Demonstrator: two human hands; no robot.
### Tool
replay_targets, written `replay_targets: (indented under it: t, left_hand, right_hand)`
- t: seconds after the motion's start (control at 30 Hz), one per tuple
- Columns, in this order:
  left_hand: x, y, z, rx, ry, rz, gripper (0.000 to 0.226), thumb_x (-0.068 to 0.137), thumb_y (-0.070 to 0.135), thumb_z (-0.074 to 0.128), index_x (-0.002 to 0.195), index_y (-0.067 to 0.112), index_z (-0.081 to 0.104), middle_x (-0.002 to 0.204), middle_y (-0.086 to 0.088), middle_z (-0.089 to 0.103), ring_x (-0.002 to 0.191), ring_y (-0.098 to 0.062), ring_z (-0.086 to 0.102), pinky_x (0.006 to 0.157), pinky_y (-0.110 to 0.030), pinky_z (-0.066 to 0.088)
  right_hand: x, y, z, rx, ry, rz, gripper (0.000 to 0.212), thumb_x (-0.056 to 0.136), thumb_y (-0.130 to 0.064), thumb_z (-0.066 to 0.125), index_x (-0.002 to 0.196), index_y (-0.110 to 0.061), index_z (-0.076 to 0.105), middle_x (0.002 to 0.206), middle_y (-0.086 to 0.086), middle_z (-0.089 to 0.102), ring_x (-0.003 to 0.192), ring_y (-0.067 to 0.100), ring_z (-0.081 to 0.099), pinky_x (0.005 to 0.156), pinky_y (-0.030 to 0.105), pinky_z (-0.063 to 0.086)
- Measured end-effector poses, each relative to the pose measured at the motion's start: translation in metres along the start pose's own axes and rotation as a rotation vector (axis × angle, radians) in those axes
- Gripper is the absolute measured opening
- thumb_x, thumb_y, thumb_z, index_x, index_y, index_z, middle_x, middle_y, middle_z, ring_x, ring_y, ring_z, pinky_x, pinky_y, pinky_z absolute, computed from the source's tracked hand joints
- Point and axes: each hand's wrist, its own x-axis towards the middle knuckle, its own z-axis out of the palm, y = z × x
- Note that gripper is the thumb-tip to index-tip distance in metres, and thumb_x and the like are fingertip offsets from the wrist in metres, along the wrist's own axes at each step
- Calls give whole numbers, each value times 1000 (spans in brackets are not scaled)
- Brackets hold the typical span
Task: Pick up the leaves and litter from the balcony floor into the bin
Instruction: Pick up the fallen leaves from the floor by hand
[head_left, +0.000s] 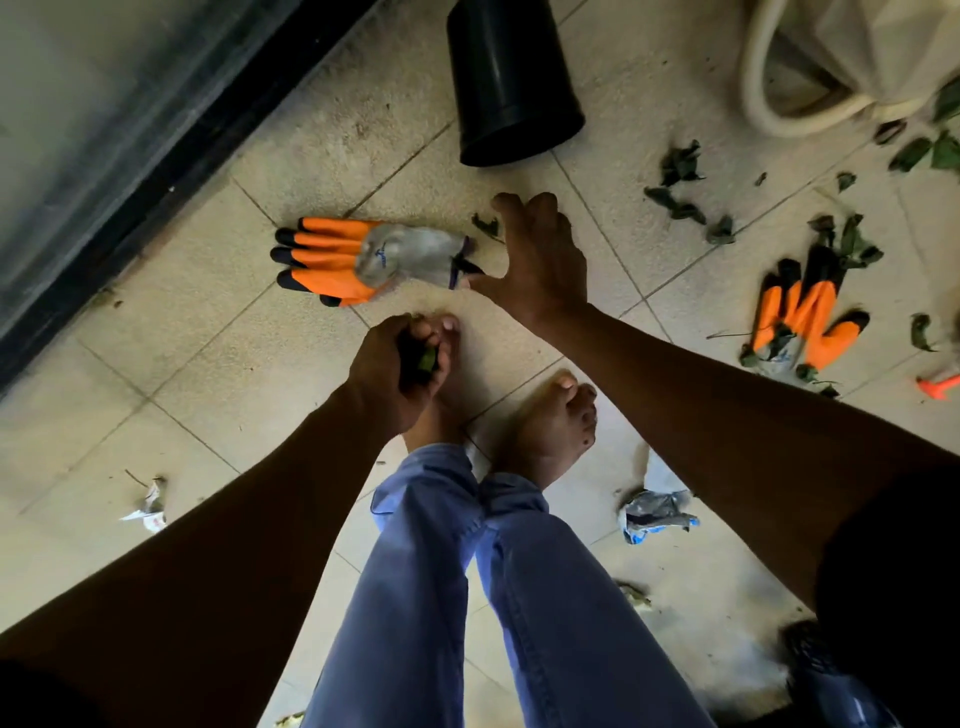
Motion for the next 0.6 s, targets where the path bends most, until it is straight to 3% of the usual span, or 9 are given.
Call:
replay_targets:
  t: [0.17,0.37,0.6]
  left_hand:
    - [2,7,-15,95,101,34,34,103,29,46,76,12,58,63,-2,60,59,-15,58,51,-18,52]
    - [2,17,-15,105,84,52,37,103,27,48,71,11,57,58,-3,58,61,-16,57,54,-21,52]
    - [-2,21,2,101,44,71,39,104,27,48,70,9,58,65,-5,59,60,-16,59,53,-22,53]
  right_hand:
    - [13,-13,8,68,35,17,57,75,-38,86,118,-20,53,123,9,50,108,29,56,67,40,55]
    - [10,5,8,48,74,55,14,92,-22,69,106,-18,67,108,7,62,96,26,64,71,34,49]
    - [15,-5,4,-74,48,-26,16,90,-19,66,100,-7,66,107,12,64,96,28,65,67,30,41]
